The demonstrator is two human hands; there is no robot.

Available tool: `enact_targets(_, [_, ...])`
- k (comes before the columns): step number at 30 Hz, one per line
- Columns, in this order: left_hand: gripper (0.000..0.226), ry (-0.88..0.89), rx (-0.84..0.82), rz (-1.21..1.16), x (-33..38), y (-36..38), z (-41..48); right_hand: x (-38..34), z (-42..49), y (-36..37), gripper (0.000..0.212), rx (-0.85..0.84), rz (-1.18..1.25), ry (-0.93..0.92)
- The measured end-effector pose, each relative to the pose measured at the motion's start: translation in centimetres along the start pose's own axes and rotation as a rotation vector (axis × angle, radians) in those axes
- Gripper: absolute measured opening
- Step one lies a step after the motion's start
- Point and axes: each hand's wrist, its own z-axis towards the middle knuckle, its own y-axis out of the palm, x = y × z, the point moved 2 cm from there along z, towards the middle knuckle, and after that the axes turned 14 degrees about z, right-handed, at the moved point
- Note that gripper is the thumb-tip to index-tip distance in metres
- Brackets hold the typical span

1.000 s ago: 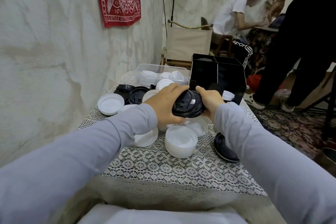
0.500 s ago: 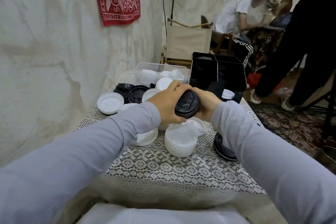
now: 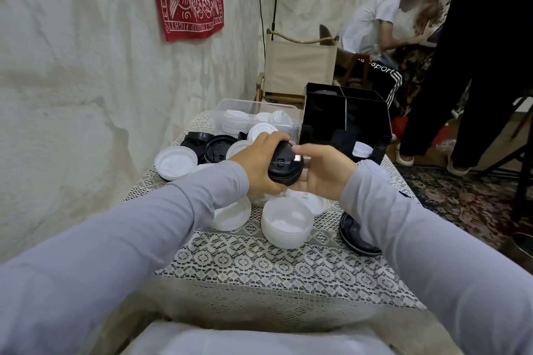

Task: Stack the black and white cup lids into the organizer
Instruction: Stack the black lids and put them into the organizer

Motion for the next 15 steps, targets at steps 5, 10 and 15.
enact_targets(5, [0.097,-0.057,-0.075,0.037,0.5,0.3,0.5,0.4,0.2,0.4,0.027,0.030,-0.074,-0.094])
enact_targets(10, [0.108,-0.045,-0.152,0.198,1.3,0.1,0.6,0.4,0.1,1.1,0.023,-0.004,-0.066,-0.103])
enact_targets(15, [0.086,-0.055,-0.134,0.206,1.7,0.1,0.7,0.4,-0.7,1.3,0.013,0.031,-0.116,-0.084])
